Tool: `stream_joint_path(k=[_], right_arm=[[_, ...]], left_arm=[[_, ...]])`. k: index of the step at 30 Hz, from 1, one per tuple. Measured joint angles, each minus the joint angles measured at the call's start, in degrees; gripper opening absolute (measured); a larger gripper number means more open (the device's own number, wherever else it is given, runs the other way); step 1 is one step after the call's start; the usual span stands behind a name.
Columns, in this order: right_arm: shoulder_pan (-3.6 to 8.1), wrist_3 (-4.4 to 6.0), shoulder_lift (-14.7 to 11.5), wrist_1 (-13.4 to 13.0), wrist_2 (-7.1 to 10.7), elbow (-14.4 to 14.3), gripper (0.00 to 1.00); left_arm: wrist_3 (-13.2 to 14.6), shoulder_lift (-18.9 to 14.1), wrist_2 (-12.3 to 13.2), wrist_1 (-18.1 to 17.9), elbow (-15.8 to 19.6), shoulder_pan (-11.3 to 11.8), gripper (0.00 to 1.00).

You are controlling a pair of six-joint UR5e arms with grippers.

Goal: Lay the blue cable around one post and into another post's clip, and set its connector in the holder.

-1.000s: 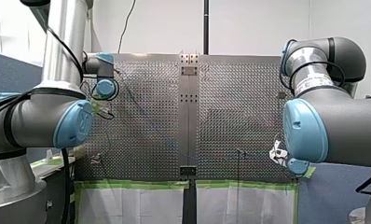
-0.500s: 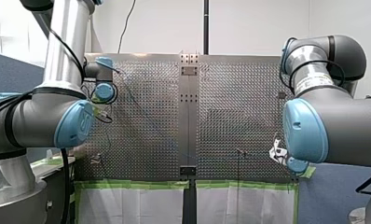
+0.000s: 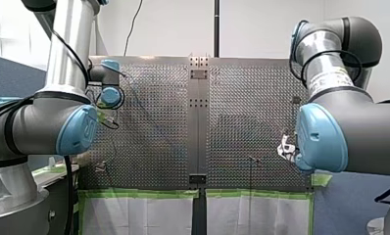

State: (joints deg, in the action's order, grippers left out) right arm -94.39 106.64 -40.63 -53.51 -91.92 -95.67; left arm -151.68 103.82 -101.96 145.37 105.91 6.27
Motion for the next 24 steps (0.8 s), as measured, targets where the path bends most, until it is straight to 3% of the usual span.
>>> stream_joint_path(k=[8,12,17,24], right_arm=[[-4.19,-0.23,-4.3,3.7,-4.24,-3.4,0.07],[-6.42,-1.41,-6.5,5.9,-5.35,-3.7,0.07],[-8.64,-2.84,-9.2,8.7,-3.72,-3.7,0.07],[-8.49,-3.0,-13.4,12.8,-0.46,-3.7,0.07]], left_arm=[[-0.2,0.0,0.1,0.0,0.0,-0.2,1.0],[-0.4,0.0,0.1,0.0,0.0,-0.3,1.0],[-0.4,0.0,0.1,0.0,0.0,-0.4,1.0],[-0.4,0.0,0.2,0.0,0.0,-0.5,1.0]])
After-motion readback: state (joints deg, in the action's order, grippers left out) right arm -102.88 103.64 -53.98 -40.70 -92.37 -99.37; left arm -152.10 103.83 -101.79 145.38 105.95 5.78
